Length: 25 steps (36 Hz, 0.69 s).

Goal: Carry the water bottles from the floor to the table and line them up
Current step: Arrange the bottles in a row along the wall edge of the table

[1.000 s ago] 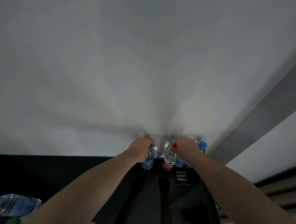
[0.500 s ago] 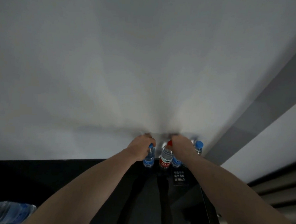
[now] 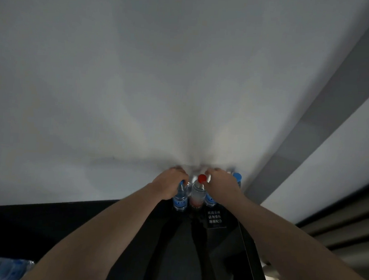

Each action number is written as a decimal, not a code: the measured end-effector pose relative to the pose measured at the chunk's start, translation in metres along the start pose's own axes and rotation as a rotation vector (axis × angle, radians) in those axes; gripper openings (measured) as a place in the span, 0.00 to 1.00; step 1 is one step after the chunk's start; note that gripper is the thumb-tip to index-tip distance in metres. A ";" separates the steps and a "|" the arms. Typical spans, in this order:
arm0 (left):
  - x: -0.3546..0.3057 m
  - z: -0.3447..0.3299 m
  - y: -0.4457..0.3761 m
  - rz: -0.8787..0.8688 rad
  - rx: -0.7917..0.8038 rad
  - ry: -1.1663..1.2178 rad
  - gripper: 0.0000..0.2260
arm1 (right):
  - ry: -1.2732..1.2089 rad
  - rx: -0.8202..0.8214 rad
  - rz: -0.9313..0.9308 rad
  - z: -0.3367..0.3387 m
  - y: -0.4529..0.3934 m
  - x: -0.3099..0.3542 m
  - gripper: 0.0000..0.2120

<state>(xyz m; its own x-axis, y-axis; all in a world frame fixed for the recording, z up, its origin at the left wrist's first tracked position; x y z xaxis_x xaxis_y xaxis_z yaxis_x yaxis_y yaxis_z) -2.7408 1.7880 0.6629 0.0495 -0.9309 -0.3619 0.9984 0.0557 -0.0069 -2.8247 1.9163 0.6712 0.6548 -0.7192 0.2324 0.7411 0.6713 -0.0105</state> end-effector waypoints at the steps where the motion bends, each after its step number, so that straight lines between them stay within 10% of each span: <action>1: 0.000 -0.001 0.000 0.017 0.002 0.016 0.12 | -0.006 -0.001 -0.003 0.000 0.004 -0.002 0.12; 25: -0.021 -0.006 -0.006 0.163 -0.074 0.009 0.15 | -0.064 0.161 -0.066 -0.001 0.040 -0.085 0.34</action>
<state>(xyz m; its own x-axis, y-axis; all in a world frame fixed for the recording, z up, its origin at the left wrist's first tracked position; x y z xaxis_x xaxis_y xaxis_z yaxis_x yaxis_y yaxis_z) -2.7480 1.8092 0.6645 0.2098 -0.9042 -0.3720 0.9725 0.2322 -0.0160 -2.8507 2.0043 0.6502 0.5908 -0.7532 0.2893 0.7454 0.6467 0.1616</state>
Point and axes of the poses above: each hand's wrist, its own y-axis away from the middle knuckle, its own z-axis out of the back of the hand, x = y × z, the point moved 8 cm from there along -y, towards the middle knuckle, and after that the axes turned 2 degrees about -x, right-handed, at the moved point
